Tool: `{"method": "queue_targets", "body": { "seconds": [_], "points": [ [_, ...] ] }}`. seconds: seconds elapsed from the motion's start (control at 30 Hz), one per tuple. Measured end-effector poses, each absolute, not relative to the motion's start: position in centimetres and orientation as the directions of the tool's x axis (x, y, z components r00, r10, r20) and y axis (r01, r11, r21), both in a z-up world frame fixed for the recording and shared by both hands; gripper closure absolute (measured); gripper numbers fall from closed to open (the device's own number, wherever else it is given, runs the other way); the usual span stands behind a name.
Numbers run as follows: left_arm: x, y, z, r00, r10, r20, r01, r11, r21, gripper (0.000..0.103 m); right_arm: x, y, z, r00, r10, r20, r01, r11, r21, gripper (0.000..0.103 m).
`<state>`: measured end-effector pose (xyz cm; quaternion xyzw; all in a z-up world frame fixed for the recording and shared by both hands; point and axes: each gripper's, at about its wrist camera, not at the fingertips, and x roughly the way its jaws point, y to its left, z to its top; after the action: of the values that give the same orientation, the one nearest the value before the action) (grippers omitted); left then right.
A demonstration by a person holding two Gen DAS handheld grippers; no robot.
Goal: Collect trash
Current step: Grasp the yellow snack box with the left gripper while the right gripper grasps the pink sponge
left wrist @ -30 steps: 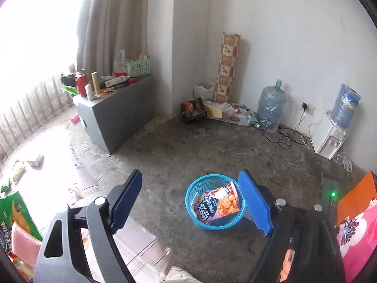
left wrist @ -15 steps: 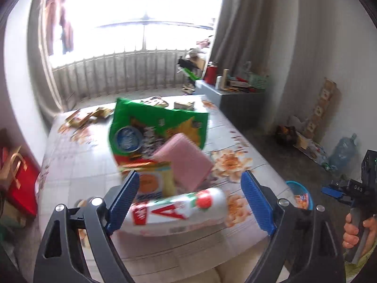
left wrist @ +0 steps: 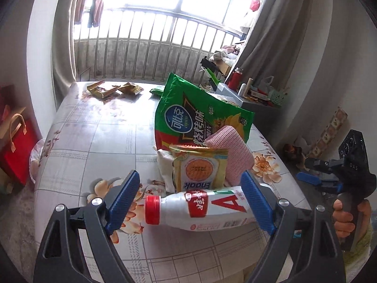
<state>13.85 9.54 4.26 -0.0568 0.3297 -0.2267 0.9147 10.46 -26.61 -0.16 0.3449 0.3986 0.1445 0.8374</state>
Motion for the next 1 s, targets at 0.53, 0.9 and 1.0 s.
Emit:
{"method": "queue_targets", "body": {
  "seconds": [0.53, 0.9, 1.0],
  "points": [
    [24.2, 10.0, -1.2, 0.5, -0.65, -0.572, 0.476, 0.758, -0.445, 0.037, 18.2, -27.4, -6.5, 0.506, 0.727, -0.463, 0.052, 0.511, 0.858, 0.031],
    [24.7, 10.7, -2.7, 0.448, -0.723, -0.526, 0.486, 0.69, -0.536, 0.068, 20.1, -25.5, -6.6, 0.483, 0.739, -0.47, 0.029, 0.522, 0.852, 0.047],
    [24.7, 10.6, -2.8, 0.444, -0.727, -0.523, 0.492, 0.686, -0.536, 0.077, 19.8, -25.2, -6.7, 0.477, 0.735, -0.481, 0.036, 0.531, 0.847, 0.061]
  ]
}}
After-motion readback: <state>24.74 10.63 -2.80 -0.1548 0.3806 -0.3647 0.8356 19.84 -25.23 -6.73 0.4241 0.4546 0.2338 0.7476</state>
